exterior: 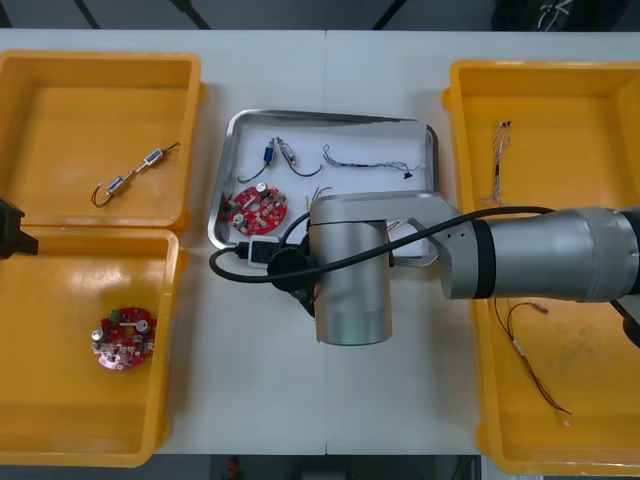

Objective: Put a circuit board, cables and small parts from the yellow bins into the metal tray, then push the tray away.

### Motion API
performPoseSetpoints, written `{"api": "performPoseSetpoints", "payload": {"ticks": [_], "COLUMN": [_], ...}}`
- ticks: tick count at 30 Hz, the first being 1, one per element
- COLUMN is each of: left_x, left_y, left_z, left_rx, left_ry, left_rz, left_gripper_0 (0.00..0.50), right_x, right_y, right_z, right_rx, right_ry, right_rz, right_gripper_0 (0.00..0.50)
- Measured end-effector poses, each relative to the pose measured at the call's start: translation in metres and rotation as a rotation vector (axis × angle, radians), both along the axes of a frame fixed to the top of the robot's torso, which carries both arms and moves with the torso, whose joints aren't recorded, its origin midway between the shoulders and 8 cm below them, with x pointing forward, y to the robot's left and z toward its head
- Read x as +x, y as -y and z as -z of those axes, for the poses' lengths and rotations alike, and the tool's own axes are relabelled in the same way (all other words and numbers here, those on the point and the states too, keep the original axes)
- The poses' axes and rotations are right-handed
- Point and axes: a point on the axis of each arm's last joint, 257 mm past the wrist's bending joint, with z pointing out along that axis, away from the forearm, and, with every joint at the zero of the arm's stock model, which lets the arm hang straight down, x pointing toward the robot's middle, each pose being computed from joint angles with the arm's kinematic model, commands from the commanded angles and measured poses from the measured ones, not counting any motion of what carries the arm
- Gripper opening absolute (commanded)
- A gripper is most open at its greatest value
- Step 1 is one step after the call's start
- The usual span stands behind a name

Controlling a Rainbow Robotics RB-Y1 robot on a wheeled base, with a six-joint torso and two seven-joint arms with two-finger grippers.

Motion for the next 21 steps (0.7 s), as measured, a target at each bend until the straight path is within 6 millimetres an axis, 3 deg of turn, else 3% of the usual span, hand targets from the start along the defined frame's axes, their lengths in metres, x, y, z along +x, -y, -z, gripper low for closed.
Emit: {"api": "performPoseSetpoints", "payload": {"ticks": [21], "left_x": [0.000], "left_y": [0.000], "left_z": [0.000], "left_rx": [0.000], "left_ry": [0.000], "left_rz": [0.000], "left_gripper_0": [0.500], "right_x": [0.064], "right_y": [0.005], "right_z": [-0.029], "right_rx": [-0.010], "right_ry": [0.098], "right_rz": [-0.012], "right_gripper_0": [0.000]}}
